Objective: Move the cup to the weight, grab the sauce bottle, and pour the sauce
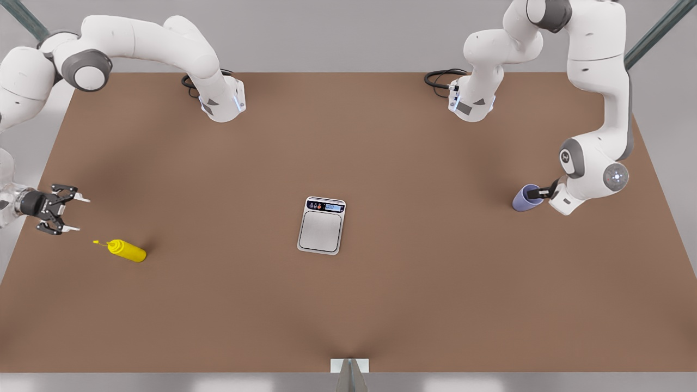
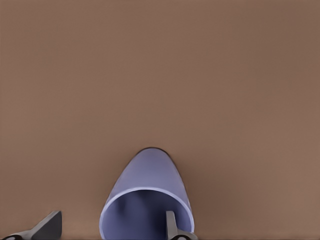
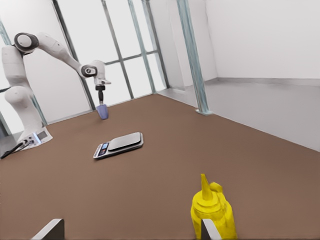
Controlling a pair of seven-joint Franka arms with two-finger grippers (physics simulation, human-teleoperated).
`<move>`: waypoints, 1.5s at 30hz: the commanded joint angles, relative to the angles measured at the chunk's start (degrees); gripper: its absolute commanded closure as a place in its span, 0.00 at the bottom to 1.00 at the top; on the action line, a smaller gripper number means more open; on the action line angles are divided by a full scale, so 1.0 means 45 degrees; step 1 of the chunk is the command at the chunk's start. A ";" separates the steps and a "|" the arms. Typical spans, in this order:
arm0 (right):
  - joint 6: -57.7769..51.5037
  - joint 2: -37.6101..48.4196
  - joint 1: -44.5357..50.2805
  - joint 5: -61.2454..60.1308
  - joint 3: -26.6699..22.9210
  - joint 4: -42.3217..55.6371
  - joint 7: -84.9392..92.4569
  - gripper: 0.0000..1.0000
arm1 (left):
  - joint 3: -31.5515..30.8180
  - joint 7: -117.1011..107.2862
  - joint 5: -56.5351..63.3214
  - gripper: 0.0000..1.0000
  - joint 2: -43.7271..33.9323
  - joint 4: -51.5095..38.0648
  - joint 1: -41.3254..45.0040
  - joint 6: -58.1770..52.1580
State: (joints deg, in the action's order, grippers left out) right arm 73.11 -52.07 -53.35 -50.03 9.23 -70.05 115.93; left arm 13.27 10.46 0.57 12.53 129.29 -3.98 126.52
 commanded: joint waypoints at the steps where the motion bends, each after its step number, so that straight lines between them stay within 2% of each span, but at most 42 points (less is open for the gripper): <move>1: 0.0121 -0.0088 -0.0001 -0.0111 0.0001 0.0000 0.0115 0.00 | -0.0001 -0.0001 0.0010 0.00 0.0048 -0.0019 0.0006 0.0009; 7: 0.1507 -0.0577 0.0546 -0.0366 -0.0038 0.0391 0.0194 0.00 | -0.0001 0.0019 0.0010 0.00 0.0634 -0.0039 0.0006 0.0145; 8: 0.1528 -0.0635 0.0507 -0.0405 -0.0019 0.0391 0.0291 0.00 | -0.0001 0.0019 0.0010 0.03 0.0712 -0.0039 0.0006 0.0165; 10: 0.1489 -0.0889 0.0390 -0.0503 -0.0019 0.0352 0.1072 0.00 | -0.0001 0.0019 0.0029 0.24 0.0830 -0.0058 0.0026 0.0224; 11: 0.1391 -0.0928 0.0273 -0.0503 -0.0019 0.0332 0.1268 0.00 | -0.0001 0.0019 0.0049 0.38 0.0849 -0.0058 0.0026 0.0224; 12: 0.1060 -0.0948 0.0156 -0.0464 -0.0019 0.0313 0.1404 0.00 | -0.0001 0.0038 0.0069 0.46 0.0908 -0.0058 0.0026 0.0224; 14: 0.0727 -0.0967 0.0058 -0.0405 -0.0019 0.0254 0.1893 0.00 | -0.0001 0.0038 0.0069 0.58 0.0985 -0.0058 0.0026 0.0224; 19: 0.1254 -0.1670 0.0097 -0.0483 -0.0019 0.0352 0.2830 0.00 | -0.0001 0.0038 0.0049 0.78 0.0986 -0.0097 0.0026 0.0224; 30: 0.1820 -0.2139 0.0234 -0.0483 -0.0019 0.0274 0.3280 0.00 | -0.0020 -0.0098 0.0030 0.79 0.0772 -0.0527 0.0377 0.0185; 33: 0.2093 -0.2276 0.0292 -0.0483 -0.0019 0.0254 0.3436 0.00 | -0.0098 -0.0703 -0.0593 0.79 0.0439 -0.1659 0.0826 -0.0420; 34: 0.2328 -0.2373 0.0292 -0.0522 -0.0019 0.0235 0.3456 0.00 | -0.0370 -0.0995 -0.1882 0.79 0.0497 -0.2575 0.1061 -0.1278; 37: 0.2758 -0.2510 0.0390 -0.0717 -0.0019 0.0274 0.3495 0.00 | -0.2792 -0.5175 -0.2041 0.79 0.0947 -0.4296 0.1529 -0.1574; 40: 0.3266 -0.2550 0.0468 -0.0776 0.0001 0.0293 0.3592 0.00 | -0.4628 -0.8495 -0.2041 0.79 0.1513 -0.5253 0.1744 -0.1573; 41: 0.3266 -0.2569 0.0488 -0.0796 0.0001 0.0254 0.3573 0.00 | -0.4824 -0.9511 -0.2041 0.79 0.1767 -0.5644 0.2154 -0.1573; 44: 0.3363 -0.2647 0.0702 -0.0796 0.0001 0.0254 0.3651 0.00 | -0.6719 -1.2558 -0.1904 0.79 0.3543 -0.7986 0.2272 -0.1573; 45: 0.3383 -0.2667 0.0742 -0.0815 0.0001 0.0235 0.3651 0.00 | -0.6954 -1.3339 -0.1650 0.79 0.4110 -0.8651 0.2974 -0.1574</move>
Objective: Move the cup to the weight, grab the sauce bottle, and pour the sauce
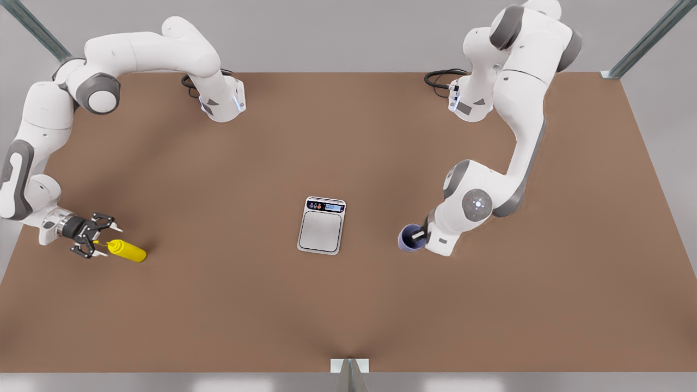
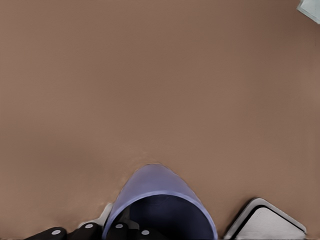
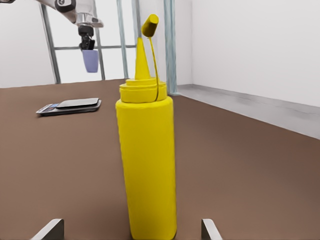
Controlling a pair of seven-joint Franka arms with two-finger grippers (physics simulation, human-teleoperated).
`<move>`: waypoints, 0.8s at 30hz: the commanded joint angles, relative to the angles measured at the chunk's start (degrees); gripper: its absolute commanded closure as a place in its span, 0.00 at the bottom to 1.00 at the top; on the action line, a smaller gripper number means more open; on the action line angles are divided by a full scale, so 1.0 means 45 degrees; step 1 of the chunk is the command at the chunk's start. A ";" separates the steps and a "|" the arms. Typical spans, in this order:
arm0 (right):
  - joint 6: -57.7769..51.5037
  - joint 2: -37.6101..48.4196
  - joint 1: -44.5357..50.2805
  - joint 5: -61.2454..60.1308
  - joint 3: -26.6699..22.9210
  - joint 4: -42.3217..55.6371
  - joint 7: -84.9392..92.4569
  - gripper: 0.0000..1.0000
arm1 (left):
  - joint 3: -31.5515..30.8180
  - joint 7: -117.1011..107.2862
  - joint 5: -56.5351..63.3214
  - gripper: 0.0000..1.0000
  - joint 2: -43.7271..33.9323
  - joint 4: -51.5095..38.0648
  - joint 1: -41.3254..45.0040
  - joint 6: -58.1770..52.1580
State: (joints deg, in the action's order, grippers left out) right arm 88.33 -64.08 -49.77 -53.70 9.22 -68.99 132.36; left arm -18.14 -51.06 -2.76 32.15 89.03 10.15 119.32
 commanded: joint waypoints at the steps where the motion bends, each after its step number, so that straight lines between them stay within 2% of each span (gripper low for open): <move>1: 0.0000 0.0001 0.0024 0.0000 0.0001 0.0000 0.0000 0.00 | -0.0031 -0.0079 -0.0870 0.79 0.0120 -0.0175 -0.0010 0.0028; 5: 0.0059 -0.0077 0.0239 -0.0234 0.0001 -0.0020 0.0000 0.00 | -0.0402 -0.0412 -0.0245 0.79 0.1195 -0.1602 0.1338 0.0028; 9: 0.0156 -0.0097 0.0473 -0.0254 0.0001 -0.0020 0.0000 0.00 | -0.0851 -0.0431 0.0380 0.79 0.1722 -0.1621 0.1630 0.0730; 12: 0.0156 -0.0097 0.0591 -0.0254 0.0001 -0.0098 0.0000 0.00 | -0.0832 -0.0607 0.1043 0.79 0.2112 -0.1680 0.2743 0.1004; 15: 0.0293 -0.0097 0.0610 -0.0254 0.0001 -0.0137 0.0000 0.00 | -0.0793 -0.0763 0.1219 0.79 0.2717 -0.2890 0.2998 0.0809; 16: 0.0352 -0.0097 0.0727 -0.0254 0.0001 -0.0137 0.0020 0.00 | -0.0696 -0.0763 0.1415 0.79 0.3225 -0.3729 0.3602 0.0809; 19: 0.0761 -0.0155 0.0864 -0.0508 0.0001 -0.0137 0.0020 0.00 | -0.0617 -0.0744 0.1688 0.79 0.3734 -0.4609 0.3915 0.0672; 20: 0.0820 -0.0155 0.0961 -0.0527 0.0001 -0.0137 0.0000 0.00 | -0.0636 -0.0763 0.2410 0.79 0.3754 -0.4610 0.3916 0.0692; 24: 0.0801 -0.0155 0.1157 -0.0566 0.0059 -0.0137 -0.0020 0.00 | -0.0617 -0.0900 0.2450 0.79 0.3948 -0.4610 0.3935 0.0926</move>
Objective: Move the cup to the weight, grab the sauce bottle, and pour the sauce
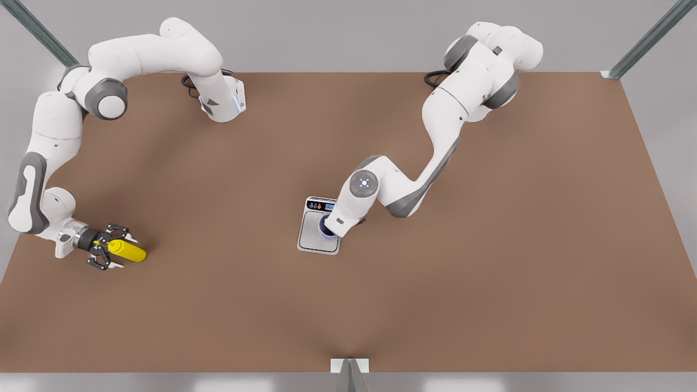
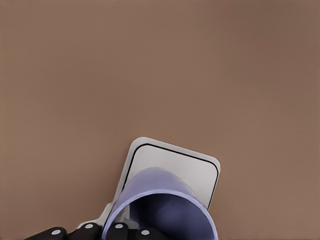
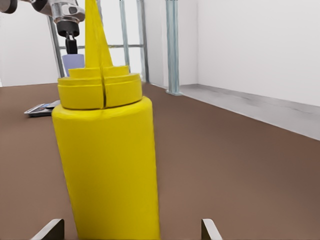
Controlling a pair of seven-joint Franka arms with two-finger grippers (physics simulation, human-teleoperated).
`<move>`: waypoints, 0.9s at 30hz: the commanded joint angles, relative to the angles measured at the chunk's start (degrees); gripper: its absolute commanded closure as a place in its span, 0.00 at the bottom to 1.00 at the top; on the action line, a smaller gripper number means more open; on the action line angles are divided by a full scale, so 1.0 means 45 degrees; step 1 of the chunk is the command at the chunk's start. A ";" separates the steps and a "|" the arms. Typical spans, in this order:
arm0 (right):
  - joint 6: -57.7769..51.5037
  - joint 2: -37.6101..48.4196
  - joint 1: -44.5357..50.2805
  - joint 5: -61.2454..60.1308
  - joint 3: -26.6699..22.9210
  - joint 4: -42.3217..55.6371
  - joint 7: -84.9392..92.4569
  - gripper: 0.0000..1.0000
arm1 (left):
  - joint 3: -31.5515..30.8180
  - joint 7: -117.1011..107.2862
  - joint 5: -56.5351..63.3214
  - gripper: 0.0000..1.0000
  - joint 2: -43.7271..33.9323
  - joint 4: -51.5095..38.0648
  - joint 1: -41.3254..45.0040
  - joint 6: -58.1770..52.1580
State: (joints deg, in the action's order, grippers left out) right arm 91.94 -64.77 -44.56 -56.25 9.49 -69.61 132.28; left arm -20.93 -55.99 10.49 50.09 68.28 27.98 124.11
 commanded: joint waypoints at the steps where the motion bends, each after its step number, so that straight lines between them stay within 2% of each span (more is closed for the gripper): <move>1: 0.0000 -0.0001 0.0000 0.0000 0.0001 0.0000 0.0000 0.00 | 0.0003 0.0002 -0.0475 0.79 0.0020 0.0002 0.0012 0.0075; 10: -0.0508 0.0077 0.0234 0.0020 0.0079 -0.0176 -0.0156 0.00 | 0.0003 -0.0780 -0.0475 0.79 0.0431 -0.0174 0.0402 0.0739; 11: -0.0508 0.0096 0.0234 0.0020 0.0137 -0.0176 -0.0176 0.00 | 0.0003 -0.0780 -0.0455 0.75 0.0431 -0.0174 0.0402 0.0739; 12: -0.0528 0.0116 0.0234 0.0039 0.0137 -0.0176 -0.0215 0.04 | 0.0003 -0.0780 -0.0455 0.48 0.0431 -0.0154 0.0402 0.0720; 13: -0.0528 0.0136 0.0234 0.0039 0.0137 -0.0176 -0.0254 0.18 | 0.0023 -0.0780 -0.0378 0.09 0.0431 -0.0154 0.0402 0.0700; 14: -0.0508 0.0136 0.0234 0.0059 0.0137 -0.0176 -0.0274 0.40 | 0.0023 -0.0780 -0.0241 0.00 0.0431 -0.0154 0.0402 0.0700; 16: -0.0508 0.0136 0.0293 0.0117 0.0118 -0.0156 -0.0664 0.48 | 0.0023 -0.0760 -0.0241 0.00 0.0431 -0.0154 0.0383 0.0700; 27: -0.0508 0.0603 0.0546 0.0605 0.0118 -0.0117 -0.1952 0.56 | 0.0042 -0.0760 -0.0260 0.00 0.0333 -0.0154 0.0363 0.0232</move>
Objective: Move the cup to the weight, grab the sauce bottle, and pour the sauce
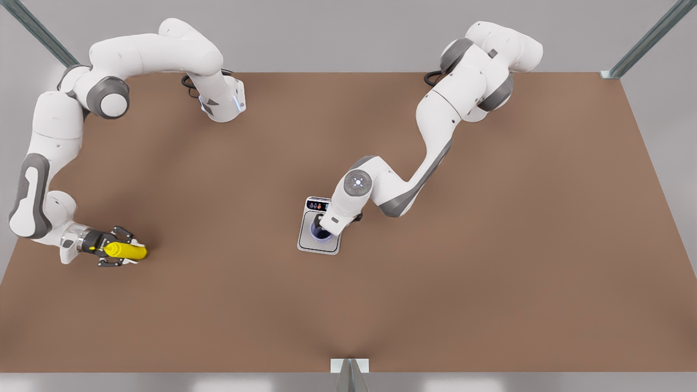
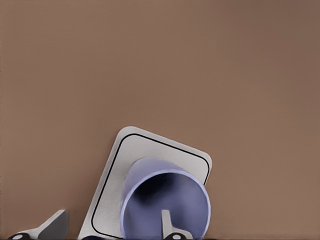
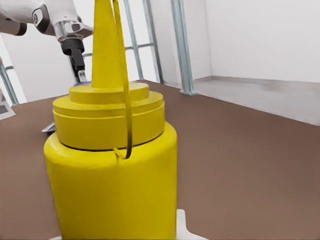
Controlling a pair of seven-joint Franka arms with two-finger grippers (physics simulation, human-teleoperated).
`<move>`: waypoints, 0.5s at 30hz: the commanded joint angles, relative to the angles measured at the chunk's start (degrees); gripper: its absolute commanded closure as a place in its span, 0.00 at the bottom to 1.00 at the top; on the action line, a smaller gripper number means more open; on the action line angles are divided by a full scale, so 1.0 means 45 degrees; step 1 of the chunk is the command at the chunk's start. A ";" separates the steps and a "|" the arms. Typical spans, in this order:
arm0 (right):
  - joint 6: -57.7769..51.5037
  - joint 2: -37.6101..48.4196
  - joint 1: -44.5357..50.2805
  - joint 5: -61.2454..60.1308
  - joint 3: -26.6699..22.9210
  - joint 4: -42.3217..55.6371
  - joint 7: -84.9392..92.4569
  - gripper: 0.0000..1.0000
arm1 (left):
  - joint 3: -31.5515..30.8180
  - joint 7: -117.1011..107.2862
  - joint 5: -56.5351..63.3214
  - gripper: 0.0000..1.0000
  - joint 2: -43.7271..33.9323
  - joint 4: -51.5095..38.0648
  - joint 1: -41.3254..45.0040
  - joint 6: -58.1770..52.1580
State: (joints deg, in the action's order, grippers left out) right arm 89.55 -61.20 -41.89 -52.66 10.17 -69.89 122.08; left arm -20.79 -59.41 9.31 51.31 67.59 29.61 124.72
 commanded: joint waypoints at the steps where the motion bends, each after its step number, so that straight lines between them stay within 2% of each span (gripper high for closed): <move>1: 0.0003 0.0181 0.0051 0.0022 0.0006 0.0003 -0.0097 0.56 | -0.0009 -0.0020 -0.0019 0.00 -0.0034 0.0000 0.0001 -0.0020; 3: -0.0231 0.1470 0.0422 0.0491 0.0025 0.0023 -0.1269 0.56 | 0.0011 -0.0040 -0.0058 0.00 -0.0502 -0.0039 -0.0076 -0.1034; 5: -0.0231 0.2193 0.1280 0.0880 0.0006 0.0120 -0.1855 0.56 | -0.0048 -0.0020 -0.0311 0.00 -0.0816 -0.1482 -0.0526 -0.3433; 7: -0.0153 0.2623 0.2297 0.1292 -0.0072 0.0628 -0.2519 0.56 | -0.0067 -0.0118 -0.2967 0.00 -0.2669 -0.3456 -0.4428 -0.8551; 8: 0.0003 0.2721 0.2882 0.1584 -0.0112 0.1096 -0.2890 0.56 | -0.0067 -0.0001 -0.3066 0.00 -0.3647 -0.3828 -0.7026 -1.0038; 10: 0.0315 0.2936 0.3859 0.2151 -0.0092 0.1566 -0.3867 0.56 | 0.0030 0.4876 -0.2266 0.00 -0.2789 -0.3614 -0.9548 -1.0313; 11: 0.0608 0.3189 0.4386 0.2365 -0.0112 0.1566 -0.4218 0.56 | 0.0011 0.8647 -0.0901 0.00 -0.2769 -0.3379 -0.9842 -1.0391; 13: 0.1312 0.3678 0.5342 0.2911 0.0006 0.1488 -0.4785 0.56 | -0.0029 1.0757 0.0292 0.00 -0.3080 -0.3379 -0.9570 -1.0760; 15: 0.1956 0.3756 0.6534 0.2971 -0.0014 0.1448 -0.5019 0.56 | 0.0399 1.1874 0.0450 0.00 -0.4798 -0.3010 -0.9550 -1.2188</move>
State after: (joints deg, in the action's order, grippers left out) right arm 99.63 -43.61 -11.09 -39.18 10.10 -63.43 98.26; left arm -16.66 -5.34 8.02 25.94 58.44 -12.89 71.45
